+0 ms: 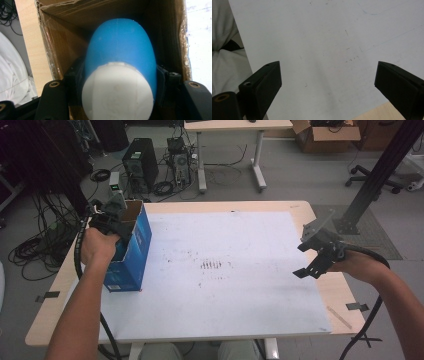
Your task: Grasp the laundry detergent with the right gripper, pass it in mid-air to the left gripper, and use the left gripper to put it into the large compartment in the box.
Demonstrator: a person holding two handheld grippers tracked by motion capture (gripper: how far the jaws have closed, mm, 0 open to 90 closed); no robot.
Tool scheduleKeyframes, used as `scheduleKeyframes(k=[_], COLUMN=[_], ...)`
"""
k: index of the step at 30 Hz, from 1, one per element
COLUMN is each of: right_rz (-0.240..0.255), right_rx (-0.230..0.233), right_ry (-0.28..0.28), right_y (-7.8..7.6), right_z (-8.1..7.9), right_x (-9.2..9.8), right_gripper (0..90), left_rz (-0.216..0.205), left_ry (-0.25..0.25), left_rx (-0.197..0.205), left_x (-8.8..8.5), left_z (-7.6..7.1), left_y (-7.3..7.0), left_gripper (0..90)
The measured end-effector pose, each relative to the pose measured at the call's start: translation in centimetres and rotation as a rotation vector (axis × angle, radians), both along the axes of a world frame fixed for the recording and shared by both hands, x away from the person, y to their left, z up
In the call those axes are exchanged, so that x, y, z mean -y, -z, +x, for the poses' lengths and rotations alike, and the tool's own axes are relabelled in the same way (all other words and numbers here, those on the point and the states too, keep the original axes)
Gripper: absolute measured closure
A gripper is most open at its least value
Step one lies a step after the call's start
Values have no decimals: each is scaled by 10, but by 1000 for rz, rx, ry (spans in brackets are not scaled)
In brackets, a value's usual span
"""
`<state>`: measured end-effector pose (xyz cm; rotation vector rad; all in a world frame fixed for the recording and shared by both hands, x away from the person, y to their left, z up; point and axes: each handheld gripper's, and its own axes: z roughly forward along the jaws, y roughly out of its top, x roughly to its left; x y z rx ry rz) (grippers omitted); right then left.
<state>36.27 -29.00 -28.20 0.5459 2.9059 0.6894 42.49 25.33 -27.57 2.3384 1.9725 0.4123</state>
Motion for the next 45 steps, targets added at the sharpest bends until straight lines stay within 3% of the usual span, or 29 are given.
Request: scheduleKeyframes(k=[10, 21, 36, 45], right_rz=[2, 2, 11, 16], right_rx=[-4, -1, 17, 36], right_ry=[0, -2, -2, -11], right_y=[1, 0, -10, -19], right_z=[-1, -5, -15, -23], right_x=[-1, 0, -1, -2], right_gripper=[71, 71, 72, 71], left_rz=[-7, -50, -70, -113], left_ry=[0, -5, 16, 73], left_rx=[0, 8, 40, 49], left_x=[-1, -6, 1, 17], left_z=[-1, -5, -21, -36], left_y=[1, -5, -53, -84], left_gripper=[380, 331, 230, 169])
